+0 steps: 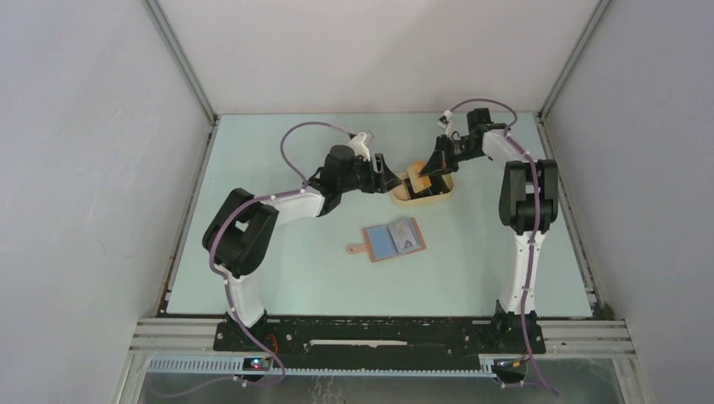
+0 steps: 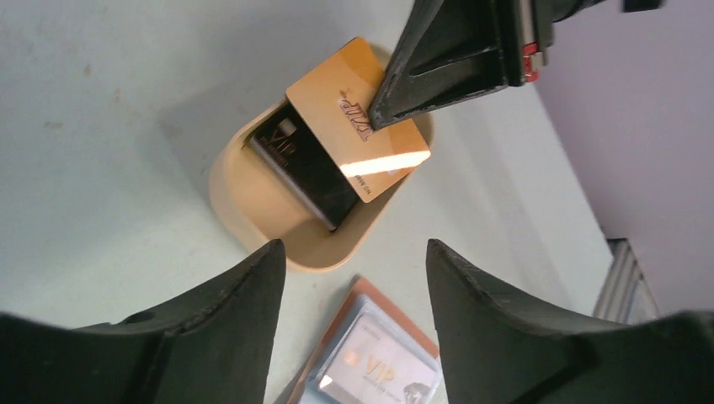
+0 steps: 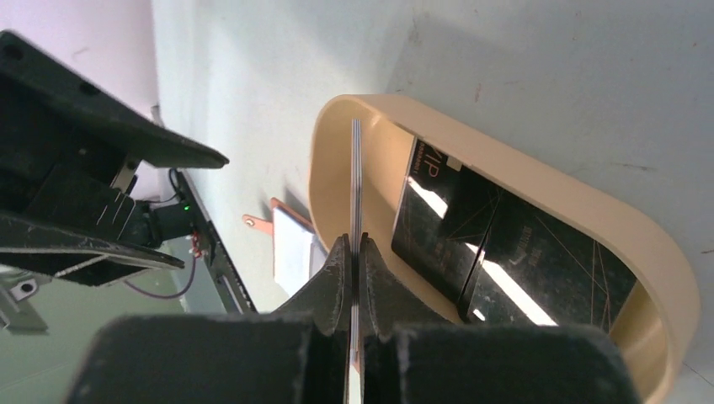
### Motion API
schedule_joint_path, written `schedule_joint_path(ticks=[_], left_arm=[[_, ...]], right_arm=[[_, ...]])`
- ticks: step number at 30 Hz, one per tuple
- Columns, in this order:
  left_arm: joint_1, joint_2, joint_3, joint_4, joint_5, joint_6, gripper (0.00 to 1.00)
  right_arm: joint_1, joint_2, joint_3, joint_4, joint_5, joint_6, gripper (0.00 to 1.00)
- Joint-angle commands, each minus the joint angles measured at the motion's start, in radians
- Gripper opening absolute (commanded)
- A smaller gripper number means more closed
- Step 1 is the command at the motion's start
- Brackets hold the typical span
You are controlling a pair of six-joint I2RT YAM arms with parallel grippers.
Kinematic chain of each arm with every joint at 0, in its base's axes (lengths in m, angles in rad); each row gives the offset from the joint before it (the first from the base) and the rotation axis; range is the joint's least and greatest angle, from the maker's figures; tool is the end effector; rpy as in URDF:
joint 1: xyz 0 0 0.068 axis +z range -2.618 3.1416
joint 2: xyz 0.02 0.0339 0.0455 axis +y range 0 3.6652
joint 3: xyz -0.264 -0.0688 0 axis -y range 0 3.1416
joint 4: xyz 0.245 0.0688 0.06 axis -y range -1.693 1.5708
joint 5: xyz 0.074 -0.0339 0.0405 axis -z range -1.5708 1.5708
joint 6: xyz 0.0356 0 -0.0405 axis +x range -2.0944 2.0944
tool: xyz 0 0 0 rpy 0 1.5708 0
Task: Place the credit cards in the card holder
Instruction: Pick up the credit card from the storage box.
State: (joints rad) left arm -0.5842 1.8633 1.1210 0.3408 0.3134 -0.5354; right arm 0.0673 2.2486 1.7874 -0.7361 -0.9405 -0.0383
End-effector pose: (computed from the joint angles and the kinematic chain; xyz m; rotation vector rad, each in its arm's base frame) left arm 0.3414 -0.2389 0.2027 0.2696 2.0848 -1.0147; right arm 0.4633 0.0601 0.1754 -0.3723 2.4878 1.2794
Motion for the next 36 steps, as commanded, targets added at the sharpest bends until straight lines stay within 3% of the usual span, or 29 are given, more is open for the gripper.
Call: schedule_joint_path(ticks=[1, 7, 15, 36], left_arm=[[0.024, -0.025, -0.031, 0.246, 0.132, -0.101, 0.70], [0.045, 0.082, 0.021, 0.399, 0.223, -0.263, 0.74], [0.050, 0.180, 0.098, 0.409, 0.224, -0.381, 0.73], [0.051, 0.325, 0.243, 0.423, 0.245, -0.503, 0.46]], right_arm=[[-0.023, -0.072, 0.002, 0.000, -0.194, -0.064, 0.00], [-0.037, -0.063, 0.015, -0.012, -0.294, -0.086, 0.00], [-0.043, -0.062, 0.019, -0.017, -0.338, -0.085, 0.00], [-0.042, -0.039, 0.022, -0.024, -0.350, -0.075, 0.00]])
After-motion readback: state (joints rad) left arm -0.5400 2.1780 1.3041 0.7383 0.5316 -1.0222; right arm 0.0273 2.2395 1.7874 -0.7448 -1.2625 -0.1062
